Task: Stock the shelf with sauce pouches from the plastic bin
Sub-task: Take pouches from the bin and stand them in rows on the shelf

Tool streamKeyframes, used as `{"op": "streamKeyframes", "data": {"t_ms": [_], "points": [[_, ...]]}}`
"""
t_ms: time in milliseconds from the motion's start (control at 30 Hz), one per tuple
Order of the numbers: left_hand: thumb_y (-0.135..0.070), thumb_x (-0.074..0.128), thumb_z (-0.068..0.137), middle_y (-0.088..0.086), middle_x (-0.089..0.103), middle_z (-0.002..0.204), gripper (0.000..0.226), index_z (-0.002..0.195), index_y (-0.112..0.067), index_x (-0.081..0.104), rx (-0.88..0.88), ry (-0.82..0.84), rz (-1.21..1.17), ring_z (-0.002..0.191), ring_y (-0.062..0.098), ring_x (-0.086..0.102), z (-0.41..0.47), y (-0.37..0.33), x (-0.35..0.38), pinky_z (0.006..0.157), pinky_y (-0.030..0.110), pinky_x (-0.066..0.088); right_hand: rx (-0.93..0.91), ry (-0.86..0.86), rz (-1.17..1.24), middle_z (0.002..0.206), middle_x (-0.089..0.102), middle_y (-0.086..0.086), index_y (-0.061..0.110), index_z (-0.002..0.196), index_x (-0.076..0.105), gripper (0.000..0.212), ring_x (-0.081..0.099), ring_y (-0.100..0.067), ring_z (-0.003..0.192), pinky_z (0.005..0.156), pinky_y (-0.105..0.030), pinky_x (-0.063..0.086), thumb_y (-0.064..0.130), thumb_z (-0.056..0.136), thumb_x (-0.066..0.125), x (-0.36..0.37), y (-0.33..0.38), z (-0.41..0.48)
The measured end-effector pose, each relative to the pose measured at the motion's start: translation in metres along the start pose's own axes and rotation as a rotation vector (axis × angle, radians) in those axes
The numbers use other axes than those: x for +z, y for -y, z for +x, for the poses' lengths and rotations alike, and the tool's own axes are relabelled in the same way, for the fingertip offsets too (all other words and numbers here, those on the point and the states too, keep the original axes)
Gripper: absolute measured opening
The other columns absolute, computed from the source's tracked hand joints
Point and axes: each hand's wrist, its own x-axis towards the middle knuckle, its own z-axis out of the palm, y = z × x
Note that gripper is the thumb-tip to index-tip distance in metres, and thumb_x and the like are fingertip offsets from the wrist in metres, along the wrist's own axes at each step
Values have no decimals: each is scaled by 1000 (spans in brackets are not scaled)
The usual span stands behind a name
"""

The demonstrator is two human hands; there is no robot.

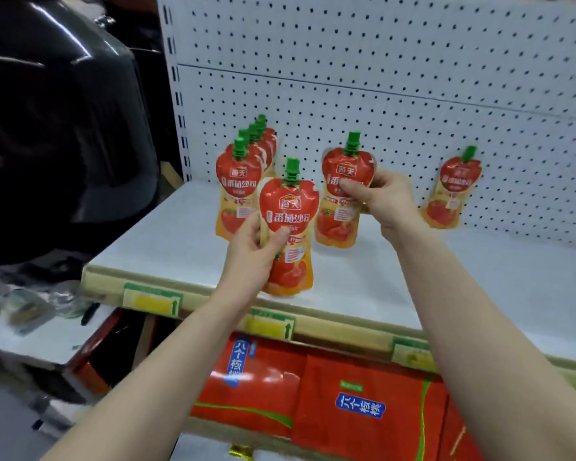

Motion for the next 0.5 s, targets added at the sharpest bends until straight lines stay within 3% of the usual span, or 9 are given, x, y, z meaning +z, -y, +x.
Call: {"op": "streamKeyframes", "data": {"t_ms": [133, 233, 500], "points": [[-19, 64, 90, 0, 73, 108, 26, 115, -19, 62, -24, -36, 38, 101, 17, 69, 31, 14, 16, 88, 38, 55, 40, 6, -36, 94, 74, -13, 14, 90, 68, 16, 72, -25, 81, 78, -43, 60, 8, 80, 79, 13, -27, 72], [-16, 64, 90, 4, 73, 107, 26, 116, -13, 61, -28, -61, 38, 101, 20, 69, 49, 23, 22, 88, 38, 55, 63, -24, -75, 92, 76, -9, 24, 83, 68, 19, 74, -28, 83, 81, -49, 60, 19, 73, 83, 24, -46, 116], [-8, 62, 90, 4, 74, 104, 22, 112, -13, 63, -42, -101, 9, 99, 19, 69, 78, 35, 30, 80, 26, 56, 36, -24, -65, 77, 74, -4, 24, 76, 66, 11, 74, -22, 73, 78, -48, 61, 21, 79, 76, 55, -67, 174]]}}
